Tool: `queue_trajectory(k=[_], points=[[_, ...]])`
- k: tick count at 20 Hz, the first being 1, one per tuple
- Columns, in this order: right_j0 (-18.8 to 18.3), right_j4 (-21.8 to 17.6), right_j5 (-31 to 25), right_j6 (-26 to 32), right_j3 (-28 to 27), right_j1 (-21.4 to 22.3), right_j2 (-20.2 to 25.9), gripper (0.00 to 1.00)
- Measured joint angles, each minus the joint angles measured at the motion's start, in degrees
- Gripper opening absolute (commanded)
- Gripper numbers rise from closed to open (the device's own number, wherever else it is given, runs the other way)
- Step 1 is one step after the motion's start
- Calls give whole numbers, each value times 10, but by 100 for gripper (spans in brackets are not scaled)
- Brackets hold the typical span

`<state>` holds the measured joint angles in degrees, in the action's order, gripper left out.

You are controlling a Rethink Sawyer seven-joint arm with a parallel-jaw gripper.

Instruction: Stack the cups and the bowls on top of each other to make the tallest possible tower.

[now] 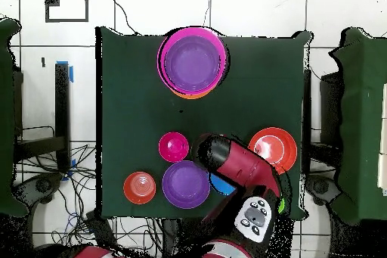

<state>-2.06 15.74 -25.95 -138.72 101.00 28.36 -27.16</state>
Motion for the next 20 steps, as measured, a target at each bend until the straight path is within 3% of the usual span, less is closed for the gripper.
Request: queue_trajectory(k=[13, 20], points=[[15, -1, -204, 0, -195, -39, -57, 0], [15, 2, -287, -6, -284, -72, -75, 0]])
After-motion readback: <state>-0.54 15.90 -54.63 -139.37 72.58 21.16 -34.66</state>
